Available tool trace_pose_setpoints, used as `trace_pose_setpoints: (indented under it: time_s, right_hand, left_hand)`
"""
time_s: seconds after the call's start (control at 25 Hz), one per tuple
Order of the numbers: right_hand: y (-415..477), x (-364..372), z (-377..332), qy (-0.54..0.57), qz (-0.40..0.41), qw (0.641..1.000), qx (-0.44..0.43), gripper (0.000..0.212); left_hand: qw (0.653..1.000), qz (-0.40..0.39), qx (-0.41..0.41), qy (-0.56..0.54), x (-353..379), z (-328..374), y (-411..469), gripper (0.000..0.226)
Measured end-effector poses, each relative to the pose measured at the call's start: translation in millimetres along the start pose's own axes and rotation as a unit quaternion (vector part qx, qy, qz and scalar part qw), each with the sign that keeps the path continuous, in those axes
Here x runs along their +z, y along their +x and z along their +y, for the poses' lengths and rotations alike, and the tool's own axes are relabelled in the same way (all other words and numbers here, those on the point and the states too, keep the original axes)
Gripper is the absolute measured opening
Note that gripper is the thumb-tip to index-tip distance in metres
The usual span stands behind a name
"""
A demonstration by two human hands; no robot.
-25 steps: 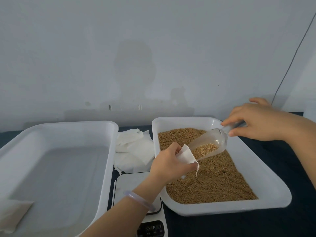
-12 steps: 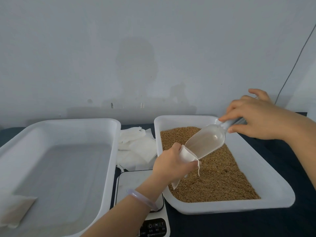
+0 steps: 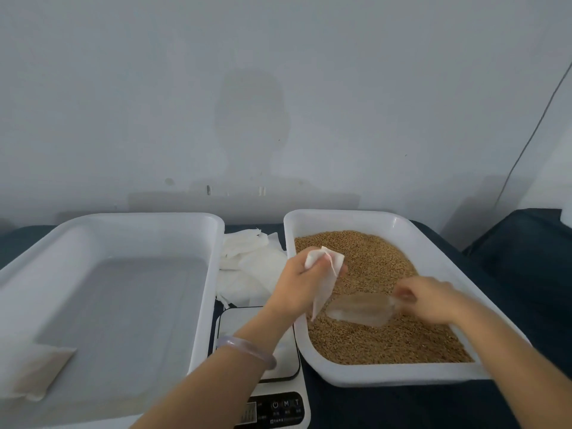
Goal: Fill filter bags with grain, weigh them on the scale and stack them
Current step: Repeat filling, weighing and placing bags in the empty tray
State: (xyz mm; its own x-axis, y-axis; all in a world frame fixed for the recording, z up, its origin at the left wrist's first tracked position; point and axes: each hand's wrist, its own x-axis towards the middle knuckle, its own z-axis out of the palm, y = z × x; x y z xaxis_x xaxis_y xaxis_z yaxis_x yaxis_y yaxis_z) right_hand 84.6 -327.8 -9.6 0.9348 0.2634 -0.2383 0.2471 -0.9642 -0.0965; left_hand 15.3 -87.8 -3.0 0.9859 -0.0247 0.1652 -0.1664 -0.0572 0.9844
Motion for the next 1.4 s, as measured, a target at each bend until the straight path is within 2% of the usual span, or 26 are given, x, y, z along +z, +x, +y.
trace_pose_setpoints:
  time_s: [0.08,0.16,0.2,0.28,0.36,0.4,0.44,0.52,0.6,0.68,0.8,0.92,1.0,1.12,1.28,1.4]
  right_hand:
    - [3.2,4.5,-11.2,0.012,0.005,1.0,-0.011,0.041]
    - [0.2,-6.7,-37.6,0.161,0.045,0.983,-0.07,0.063]
    - [-5.3,-14.9,-56.5,0.254,0.051,0.958,-0.125,0.064]
    - [-16.6,-27.0,-96.2,0.395,0.005,0.884,-0.251,0.049]
    - [-20.3,-28.5,-130.0,0.483,-0.054,0.814,-0.318,0.036]
    - [-18.3,-25.5,-144.0,0.509,-0.058,0.795,-0.324,0.03]
    - [-15.8,-22.3,-156.0,0.521,-0.038,0.793,-0.314,0.025]
    - [-9.1,-14.5,-172.3,0.525,0.029,0.806,-0.271,0.018]
    - [-4.4,-7.3,-179.5,0.503,0.075,0.826,-0.242,0.016]
    - [-2.8,-0.3,-182.7,0.465,0.088,0.848,-0.239,0.014]
    - [0.9,10.9,-186.7,0.358,0.102,0.895,-0.247,0.021]
    - [3.5,18.9,-189.3,0.222,0.092,0.933,-0.266,0.033]
    - [5.1,22.7,-190.6,0.176,0.079,0.941,-0.279,0.033]
    - [5.8,20.6,-192.4,0.109,0.058,0.952,-0.279,0.036]
    - [6.1,23.0,-198.8,-0.005,0.051,0.948,-0.316,0.047]
    - [4.1,26.1,-202.7,-0.025,0.052,0.946,-0.32,0.055]
  left_hand:
    - [0.998,-0.017,-0.016,-0.058,-11.8,7.7,-0.9,0.031]
    - [0.991,-0.042,-0.047,-0.119,-24.9,16.0,0.0,0.036]
    - [0.987,-0.054,-0.054,-0.139,-32.0,19.0,0.2,0.038]
    - [0.985,-0.078,-0.056,-0.141,-45.0,23.4,-0.7,0.041]
    - [0.988,-0.096,-0.059,-0.11,-58.3,26.7,-2.8,0.039]
    - [0.989,-0.099,-0.058,-0.093,-64.7,26.7,-4.2,0.038]
    - [0.991,-0.096,-0.052,-0.077,-71.1,25.6,-5.7,0.037]
    - [0.998,-0.048,-0.027,-0.017,-83.7,23.7,-10.5,0.037]
    - [0.993,-0.01,-0.014,0.113,-99.2,21.2,-17.2,0.042]
    - [0.959,-0.047,-0.022,0.278,-111.7,12.6,-22.0,0.055]
    - [0.901,-0.058,-0.031,0.429,-118.2,-0.9,-27.3,0.032]
    - [0.856,-0.093,-0.016,0.508,-116.6,-10.7,-31.4,0.032]
    - [0.826,-0.109,-0.001,0.554,-115.3,-14.1,-32.2,0.029]
    - [0.799,-0.119,-0.002,0.59,-114.9,-15.1,-30.6,0.025]
    - [0.748,-0.14,-0.022,0.649,-110.6,-17.6,-29.8,0.041]
    - [0.731,-0.139,-0.019,0.668,-107.9,-18.8,-28.5,0.043]
